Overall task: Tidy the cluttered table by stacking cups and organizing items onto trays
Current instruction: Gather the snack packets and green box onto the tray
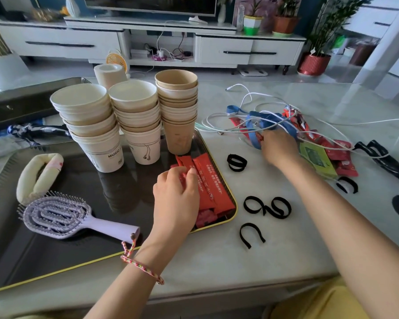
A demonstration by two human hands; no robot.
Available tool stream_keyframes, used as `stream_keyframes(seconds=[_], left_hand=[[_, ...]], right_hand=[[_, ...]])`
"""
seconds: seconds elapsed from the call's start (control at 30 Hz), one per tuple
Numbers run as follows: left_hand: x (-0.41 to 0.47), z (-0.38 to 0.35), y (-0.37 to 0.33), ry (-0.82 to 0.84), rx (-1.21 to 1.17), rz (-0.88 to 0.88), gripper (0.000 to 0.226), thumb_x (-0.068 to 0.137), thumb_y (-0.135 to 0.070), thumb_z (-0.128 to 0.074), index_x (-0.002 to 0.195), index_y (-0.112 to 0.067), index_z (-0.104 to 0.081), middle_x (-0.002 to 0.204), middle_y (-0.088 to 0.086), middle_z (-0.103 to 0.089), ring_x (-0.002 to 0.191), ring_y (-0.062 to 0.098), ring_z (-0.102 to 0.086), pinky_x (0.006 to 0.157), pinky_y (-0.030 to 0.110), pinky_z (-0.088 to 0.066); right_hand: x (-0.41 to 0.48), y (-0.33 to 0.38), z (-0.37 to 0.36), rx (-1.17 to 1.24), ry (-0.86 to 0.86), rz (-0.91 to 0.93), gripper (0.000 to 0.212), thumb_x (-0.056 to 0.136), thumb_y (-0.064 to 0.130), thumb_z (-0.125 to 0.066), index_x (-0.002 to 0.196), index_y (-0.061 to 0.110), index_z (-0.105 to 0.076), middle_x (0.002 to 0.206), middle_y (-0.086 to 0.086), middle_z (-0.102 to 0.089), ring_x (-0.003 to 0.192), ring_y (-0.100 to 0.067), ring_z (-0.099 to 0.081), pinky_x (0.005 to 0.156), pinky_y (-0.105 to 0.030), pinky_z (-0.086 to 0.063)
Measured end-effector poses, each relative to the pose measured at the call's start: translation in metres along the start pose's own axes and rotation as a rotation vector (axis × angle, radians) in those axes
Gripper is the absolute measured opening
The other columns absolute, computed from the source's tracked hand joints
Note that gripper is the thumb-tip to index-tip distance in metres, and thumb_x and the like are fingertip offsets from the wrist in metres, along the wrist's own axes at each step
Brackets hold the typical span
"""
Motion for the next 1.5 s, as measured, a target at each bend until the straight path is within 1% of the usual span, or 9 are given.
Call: stream_keyframes(seconds=[0.27,0.47,0.63,0.8,0.97,1.13,1.23,1.4,1.5], left_hand=[[-0.004,0.001,-0.004,0.004,0.029,-0.001,0.033,0.096,-0.032,-0.039,0.122,-0.017,-0.053,0.127,0.009,-0.046,0.119,0.024,-0.039,0.104,0.041,-0.033],[0.002,-0.001,0.003,0.035,-0.001,-0.014,0.036,0.095,-0.031,-0.041,0.110,-0.003,-0.059,0.114,0.030,-0.054,0.110,0.046,-0.047,0.095,0.054,-0.040],[-0.003,0.008,-0.001,-0.078,-0.067,-0.045,0.026,0.095,-0.026,-0.044,0.112,-0.011,-0.058,0.117,0.011,-0.054,0.111,0.026,-0.049,0.100,0.041,-0.038],[-0.014,0.022,-0.027,-0.215,0.026,-0.368,0.028,0.093,-0.022,-0.051,0.119,-0.014,-0.058,0.124,0.002,-0.054,0.120,0.015,-0.042,0.102,0.025,-0.031],[-0.017,0.017,-0.041,0.112,-0.341,-0.347,0.022,0.093,-0.033,-0.046,0.104,-0.025,-0.063,0.087,-0.008,-0.069,0.076,-0.002,-0.063,0.067,0.015,-0.049],[-0.009,0.020,-0.031,0.086,-0.312,-0.325,0.015,0.091,-0.025,-0.054,0.094,-0.031,-0.068,0.077,-0.012,-0.072,0.072,0.004,-0.067,0.064,0.019,-0.052],[-0.005,0.025,-0.027,0.083,-0.347,-0.261,0.020,0.090,-0.022,-0.056,0.080,-0.037,-0.066,0.068,-0.015,-0.071,0.062,0.003,-0.067,0.051,0.012,-0.048],[0.001,0.023,-0.010,-0.099,-0.202,-0.124,0.025,0.092,-0.024,-0.054,0.074,-0.013,-0.068,0.073,0.009,-0.070,0.067,0.016,-0.060,0.064,0.036,-0.052],[0.003,0.022,-0.005,-0.139,0.044,-0.151,0.018,0.091,-0.017,-0.051,0.089,-0.007,-0.066,0.089,0.012,-0.066,0.088,0.024,-0.055,0.073,0.031,-0.039]], right_hand=[[-0.007,-0.004,0.019,0.031,-0.135,-0.043,0.040,0.090,0.041,-0.046,0.098,0.007,-0.067,0.102,-0.017,-0.066,0.104,-0.034,-0.057,0.088,-0.037,-0.040],[-0.028,-0.018,0.058,0.425,-0.350,-0.068,0.029,0.089,0.026,-0.057,0.072,0.003,-0.063,0.069,-0.015,-0.057,0.071,-0.034,-0.055,0.060,-0.033,-0.033],[-0.055,-0.033,0.084,0.866,-0.558,-0.159,0.028,0.086,0.027,-0.059,0.073,0.001,-0.059,0.064,-0.007,-0.058,0.061,-0.028,-0.055,0.056,-0.030,-0.040],[-0.071,-0.001,0.092,1.287,-0.322,0.085,0.010,0.089,0.017,-0.060,0.081,0.012,-0.062,0.072,-0.001,-0.068,0.062,-0.011,-0.067,0.053,-0.026,-0.053],[-0.092,0.057,0.076,1.465,0.053,0.254,0.005,0.087,0.013,-0.060,0.085,0.009,-0.063,0.066,0.003,-0.070,0.061,-0.010,-0.067,0.053,-0.022,-0.054],[-0.097,0.085,0.072,1.444,0.069,0.256,0.016,0.087,0.014,-0.062,0.089,-0.002,-0.063,0.079,-0.017,-0.068,0.069,-0.022,-0.065,0.063,-0.037,-0.057],[-0.097,0.093,0.071,1.457,0.092,0.241,0.012,0.088,0.017,-0.061,0.082,0.007,-0.062,0.075,-0.012,-0.065,0.067,-0.017,-0.063,0.056,-0.027,-0.056],[-0.093,0.100,0.061,1.302,0.118,0.179,0.027,0.095,0.028,-0.049,0.094,0.003,-0.061,0.078,-0.012,-0.064,0.065,-0.016,-0.058,0.059,-0.028,-0.050],[-0.087,0.089,0.055,1.284,0.127,0.122,0.013,0.096,0.020,-0.049,0.094,0.012,-0.059,0.079,0.000,-0.065,0.057,-0.011,-0.056,0.055,-0.021,-0.048]])
Point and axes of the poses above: each hand's wrist, its own x-axis towards the middle knuckle, its own z-axis out of the back of the hand, y = z × x, the point moved 4 cm from there along x, towards the middle knuckle
